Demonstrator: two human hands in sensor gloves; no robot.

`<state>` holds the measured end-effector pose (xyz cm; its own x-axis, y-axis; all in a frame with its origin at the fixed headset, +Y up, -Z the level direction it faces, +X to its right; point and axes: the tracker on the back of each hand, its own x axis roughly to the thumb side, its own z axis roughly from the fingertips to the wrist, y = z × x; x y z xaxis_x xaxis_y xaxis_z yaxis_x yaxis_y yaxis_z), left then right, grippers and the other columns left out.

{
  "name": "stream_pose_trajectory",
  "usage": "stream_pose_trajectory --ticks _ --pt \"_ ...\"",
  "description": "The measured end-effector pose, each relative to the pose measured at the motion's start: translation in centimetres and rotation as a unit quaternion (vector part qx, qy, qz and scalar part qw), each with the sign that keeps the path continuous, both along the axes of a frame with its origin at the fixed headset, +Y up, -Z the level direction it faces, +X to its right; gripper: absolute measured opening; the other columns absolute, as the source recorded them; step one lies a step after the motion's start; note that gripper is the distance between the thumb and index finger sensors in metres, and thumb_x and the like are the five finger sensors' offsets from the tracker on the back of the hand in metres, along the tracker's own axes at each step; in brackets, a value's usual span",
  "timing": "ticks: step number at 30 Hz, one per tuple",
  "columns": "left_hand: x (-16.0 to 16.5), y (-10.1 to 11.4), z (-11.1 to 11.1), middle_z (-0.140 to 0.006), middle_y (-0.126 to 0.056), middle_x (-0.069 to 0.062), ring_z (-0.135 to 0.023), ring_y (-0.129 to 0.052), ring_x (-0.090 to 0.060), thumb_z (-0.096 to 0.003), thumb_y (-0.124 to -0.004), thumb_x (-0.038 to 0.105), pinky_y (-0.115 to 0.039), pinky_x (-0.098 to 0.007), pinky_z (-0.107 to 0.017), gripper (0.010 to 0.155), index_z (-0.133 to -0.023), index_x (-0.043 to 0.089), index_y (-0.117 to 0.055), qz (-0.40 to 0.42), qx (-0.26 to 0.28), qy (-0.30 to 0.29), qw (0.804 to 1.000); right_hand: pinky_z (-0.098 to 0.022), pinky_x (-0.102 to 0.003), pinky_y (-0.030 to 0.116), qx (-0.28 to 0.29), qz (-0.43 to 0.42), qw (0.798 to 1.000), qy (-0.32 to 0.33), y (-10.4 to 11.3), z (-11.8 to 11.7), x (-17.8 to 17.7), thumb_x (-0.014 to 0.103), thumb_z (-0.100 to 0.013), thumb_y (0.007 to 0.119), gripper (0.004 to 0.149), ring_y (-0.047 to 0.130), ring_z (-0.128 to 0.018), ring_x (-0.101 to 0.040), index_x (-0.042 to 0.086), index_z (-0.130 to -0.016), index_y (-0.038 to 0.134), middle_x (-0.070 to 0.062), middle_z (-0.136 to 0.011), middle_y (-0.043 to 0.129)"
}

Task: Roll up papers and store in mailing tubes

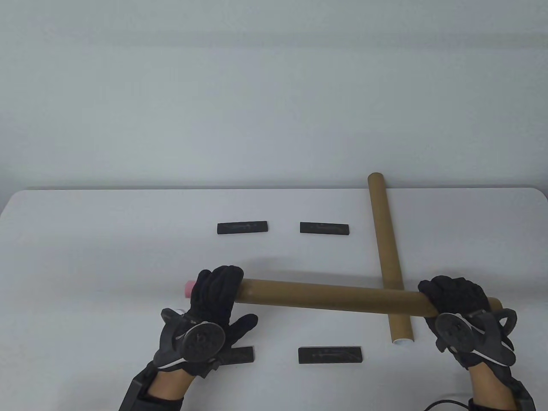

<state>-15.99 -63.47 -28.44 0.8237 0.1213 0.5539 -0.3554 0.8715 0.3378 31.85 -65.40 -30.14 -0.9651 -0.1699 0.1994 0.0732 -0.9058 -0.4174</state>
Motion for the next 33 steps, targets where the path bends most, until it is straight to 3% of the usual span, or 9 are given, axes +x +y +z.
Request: stream_pose_trajectory --ticks 5,8,9,14,22,26,30,32,33 --pt "-2.5 1.7 0.2 -0.117 -0.036 -0.017 -0.112 -0.044 -0.047 -0.0344 -0.076 0.072 -0.037 -0.062 -0.077 0.113 -0.110 0.011 -0.017 0.014 -0.017 0.163 0.986 -0.065 -0.058 0.076 0.004 -0.005 1.000 -0.018 0.0 0.1 0.3 0.038 -0.035 0.106 0.065 0.093 -0.076 -0.032 0.032 -0.092 0.075 0.000 -0.091 0.082" --pt "-4.7 0.5 -1.3 -0.116 -0.035 -0.024 -0.110 -0.048 -0.054 -0.0337 -0.074 0.074 -0.042 -0.065 -0.076 0.117 -0.109 0.005 -0.017 0.069 -0.129 0.220 0.964 -0.064 -0.058 0.076 0.007 -0.007 1.000 -0.024 0.1 0.1 0.3 0.038 -0.035 0.106 0.065 0.093 -0.076 -0.032 0.032 -0.092 0.075 0.000 -0.091 0.082" --pt "-5.3 -0.4 -2.0 -0.115 -0.034 -0.025 -0.110 -0.048 -0.054 -0.0338 -0.074 0.075 -0.043 -0.065 -0.076 0.118 -0.109 0.004 -0.015 0.101 -0.186 0.211 0.954 -0.064 -0.058 0.076 0.010 -0.006 1.000 -0.025 0.1 0.1 0.2 0.038 -0.035 0.106 0.065 0.093 -0.076 -0.032 0.032 -0.092 0.075 0.000 -0.091 0.082" --pt "-5.4 -3.3 -3.7 -0.113 -0.043 -0.025 -0.108 -0.059 -0.051 -0.0375 -0.079 0.067 -0.050 -0.062 -0.075 0.110 -0.109 0.005 -0.023 0.229 -0.259 0.071 0.936 -0.065 -0.058 0.076 0.009 0.002 1.000 -0.022 0.0 0.0 -0.2 0.038 -0.035 0.106 0.065 0.092 -0.076 -0.032 0.031 -0.092 0.075 0.000 -0.091 0.082" --pt "-2.1 -4.6 -3.4 -0.113 -0.050 -0.021 -0.108 -0.063 -0.047 -0.0394 -0.082 0.060 -0.052 -0.059 -0.076 0.103 -0.109 0.007 -0.029 0.258 -0.275 -0.065 0.924 -0.065 -0.058 0.076 0.008 0.005 1.000 -0.013 -0.1 0.0 -0.7 0.038 -0.035 0.106 0.066 0.092 -0.077 -0.032 0.031 -0.093 0.074 0.000 -0.092 0.082" --pt "-1.7 -4.5 -3.4 -0.114 -0.043 -0.024 -0.109 -0.057 -0.051 -0.0397 -0.083 0.057 -0.049 -0.061 -0.076 0.103 -0.109 0.005 -0.026 0.247 -0.278 -0.086 0.924 -0.065 -0.058 0.075 0.009 0.004 1.000 -0.016 -0.2 -0.1 -0.4 0.039 -0.036 0.105 0.065 0.092 -0.077 -0.032 0.031 -0.093 0.074 0.000 -0.092 0.081" --pt "-3.5 -3.9 -3.9 -0.113 -0.053 -0.019 -0.107 -0.066 -0.046 -0.0387 -0.085 0.056 -0.052 -0.059 -0.077 0.098 -0.110 0.012 -0.035 0.176 -0.242 0.021 0.954 -0.065 -0.058 0.075 0.008 0.004 1.000 -0.019 -0.2 -0.1 -0.3 0.039 -0.036 0.105 0.066 0.092 -0.077 -0.032 0.031 -0.093 0.074 -0.001 -0.092 0.081" --pt "-4.9 -3.9 -4.6 -0.112 -0.058 -0.016 -0.105 -0.072 -0.043 -0.0383 -0.086 0.055 -0.056 -0.059 -0.076 0.094 -0.110 0.016 -0.040 0.069 -0.221 0.120 0.966 -0.065 -0.058 0.075 0.007 0.009 1.000 -0.020 -0.2 -0.1 -0.4 0.039 -0.036 0.105 0.066 0.092 -0.077 -0.032 0.031 -0.093 0.074 -0.001 -0.092 0.081" --pt "-5.8 -4.3 -5.1 -0.112 -0.060 -0.014 -0.104 -0.074 -0.041 -0.0385 -0.086 0.056 -0.058 -0.058 -0.075 0.093 -0.111 0.019 -0.041 -0.007 -0.225 0.178 0.958 -0.065 -0.058 0.075 0.006 0.011 1.000 -0.020 -0.2 -0.1 -0.4 0.039 -0.036 0.105 0.066 0.092 -0.077 -0.032 0.031 -0.093 0.074 -0.001 -0.092 0.081"
